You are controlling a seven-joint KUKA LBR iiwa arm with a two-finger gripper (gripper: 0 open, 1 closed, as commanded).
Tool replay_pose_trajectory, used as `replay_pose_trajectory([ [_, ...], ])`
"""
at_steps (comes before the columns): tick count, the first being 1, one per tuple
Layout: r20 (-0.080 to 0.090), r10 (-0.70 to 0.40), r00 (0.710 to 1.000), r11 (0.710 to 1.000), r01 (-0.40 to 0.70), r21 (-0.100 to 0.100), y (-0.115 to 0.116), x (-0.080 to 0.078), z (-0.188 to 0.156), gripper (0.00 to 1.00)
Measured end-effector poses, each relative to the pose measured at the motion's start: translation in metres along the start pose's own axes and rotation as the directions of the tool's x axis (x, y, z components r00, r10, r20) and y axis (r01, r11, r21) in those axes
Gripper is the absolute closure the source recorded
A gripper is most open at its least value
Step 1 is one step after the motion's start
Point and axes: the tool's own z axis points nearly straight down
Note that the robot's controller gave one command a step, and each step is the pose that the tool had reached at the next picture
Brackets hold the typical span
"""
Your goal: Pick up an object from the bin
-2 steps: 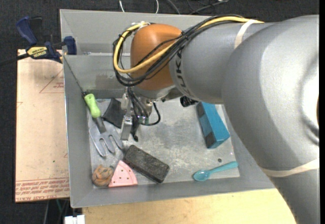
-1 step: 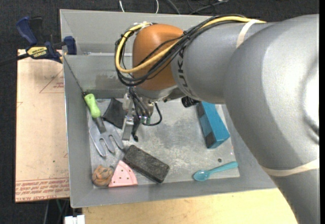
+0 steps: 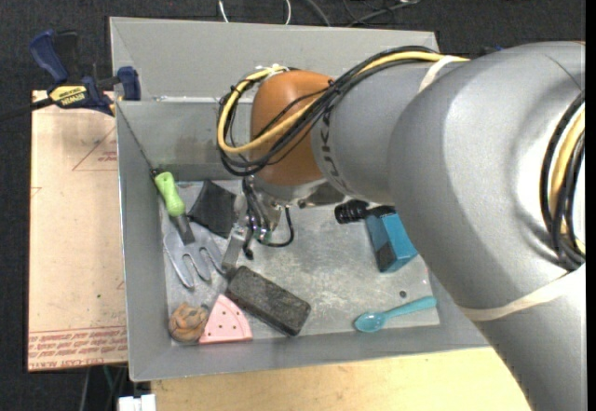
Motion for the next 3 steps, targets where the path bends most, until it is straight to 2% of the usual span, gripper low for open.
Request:
replay_pose_trajectory([
  [1,0.005,0.01,1.0,1.0,-0.009,-0.006,0.01,-0.008,-0.004,1.0],
  [3,0.001,0.01,1.0,1.0,-0.01,-0.004,0.009,-0.007,-0.016,1.0],
])
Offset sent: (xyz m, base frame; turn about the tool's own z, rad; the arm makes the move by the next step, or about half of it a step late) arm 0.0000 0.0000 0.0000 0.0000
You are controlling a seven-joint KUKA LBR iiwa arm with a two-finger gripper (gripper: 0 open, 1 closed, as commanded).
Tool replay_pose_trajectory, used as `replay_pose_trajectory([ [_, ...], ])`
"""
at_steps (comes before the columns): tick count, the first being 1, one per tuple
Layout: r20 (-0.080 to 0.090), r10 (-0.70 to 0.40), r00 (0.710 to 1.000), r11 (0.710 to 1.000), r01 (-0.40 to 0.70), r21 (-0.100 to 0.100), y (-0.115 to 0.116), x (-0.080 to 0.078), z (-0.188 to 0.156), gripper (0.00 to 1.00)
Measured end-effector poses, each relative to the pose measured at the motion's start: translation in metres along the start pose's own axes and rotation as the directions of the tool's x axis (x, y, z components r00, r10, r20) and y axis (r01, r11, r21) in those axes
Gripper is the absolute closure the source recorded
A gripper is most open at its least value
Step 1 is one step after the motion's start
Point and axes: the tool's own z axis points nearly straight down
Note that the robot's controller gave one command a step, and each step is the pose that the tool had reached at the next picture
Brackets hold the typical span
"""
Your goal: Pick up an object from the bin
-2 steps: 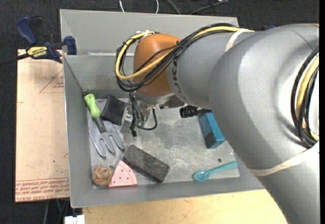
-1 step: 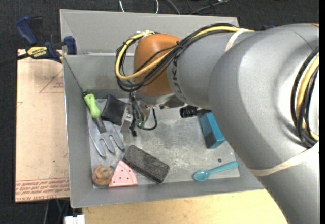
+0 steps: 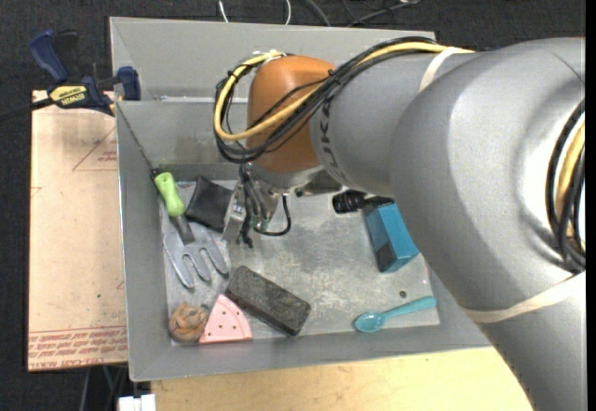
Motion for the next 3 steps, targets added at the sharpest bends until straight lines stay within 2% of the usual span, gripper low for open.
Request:
replay_pose_trajectory([
  [2,-0.004,-0.003,1.0,1.0,0.003,0.002,0.0,0.001,-0.096,1.0],
  [3,0.001,-0.003,1.0,1.0,0.003,-0.002,0.002,-0.001,-0.138,1.0],
])
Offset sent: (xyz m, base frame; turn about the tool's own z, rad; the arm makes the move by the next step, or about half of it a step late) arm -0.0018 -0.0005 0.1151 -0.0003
